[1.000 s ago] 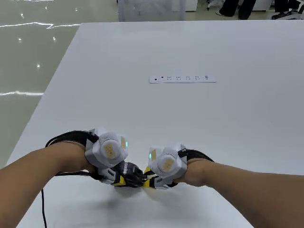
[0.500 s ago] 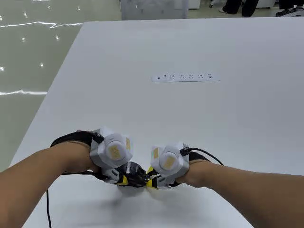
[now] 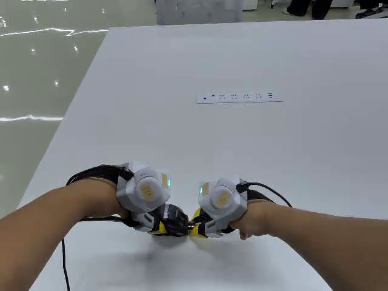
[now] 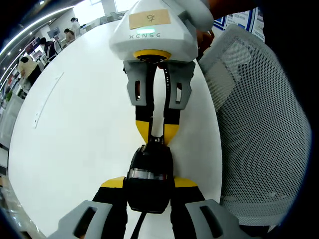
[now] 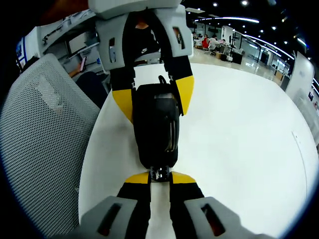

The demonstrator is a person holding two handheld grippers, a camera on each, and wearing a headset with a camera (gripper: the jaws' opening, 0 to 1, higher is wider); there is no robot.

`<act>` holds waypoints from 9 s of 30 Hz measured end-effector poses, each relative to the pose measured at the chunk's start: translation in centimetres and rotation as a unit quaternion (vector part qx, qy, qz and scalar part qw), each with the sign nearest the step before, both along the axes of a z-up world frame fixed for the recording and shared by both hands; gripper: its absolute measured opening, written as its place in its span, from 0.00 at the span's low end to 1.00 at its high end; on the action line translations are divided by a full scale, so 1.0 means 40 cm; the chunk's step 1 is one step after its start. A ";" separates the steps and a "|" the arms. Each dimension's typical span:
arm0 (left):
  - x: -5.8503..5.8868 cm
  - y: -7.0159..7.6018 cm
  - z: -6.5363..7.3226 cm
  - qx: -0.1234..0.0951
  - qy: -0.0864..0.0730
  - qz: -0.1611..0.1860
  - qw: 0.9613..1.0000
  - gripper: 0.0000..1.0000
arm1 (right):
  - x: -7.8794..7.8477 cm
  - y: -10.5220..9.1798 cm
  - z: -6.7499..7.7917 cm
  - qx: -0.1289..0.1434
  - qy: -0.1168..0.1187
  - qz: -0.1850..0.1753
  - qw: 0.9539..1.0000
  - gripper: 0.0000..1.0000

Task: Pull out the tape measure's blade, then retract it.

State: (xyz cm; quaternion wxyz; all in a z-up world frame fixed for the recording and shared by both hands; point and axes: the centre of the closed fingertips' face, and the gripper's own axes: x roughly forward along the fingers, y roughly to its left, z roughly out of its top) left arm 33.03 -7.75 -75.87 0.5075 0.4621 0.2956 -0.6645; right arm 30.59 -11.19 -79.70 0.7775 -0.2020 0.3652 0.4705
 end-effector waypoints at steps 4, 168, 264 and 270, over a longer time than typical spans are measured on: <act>-0.002 0.000 0.000 -0.001 0.001 0.000 1.000 0.29 | -0.002 -0.001 -0.001 -0.001 0.000 0.001 1.000 0.12; 0.001 -0.001 0.005 -0.026 0.013 0.029 0.999 0.30 | -0.074 -0.195 0.000 -0.023 0.019 -0.036 0.999 0.13; 0.001 -0.002 0.005 -0.027 0.013 0.036 0.999 0.30 | -0.135 -0.337 0.001 -0.030 0.026 -0.055 0.998 0.13; 0.002 -0.002 0.005 -0.026 0.014 0.036 0.999 0.30 | -0.138 -0.351 -0.001 -0.029 0.027 -0.058 0.998 0.13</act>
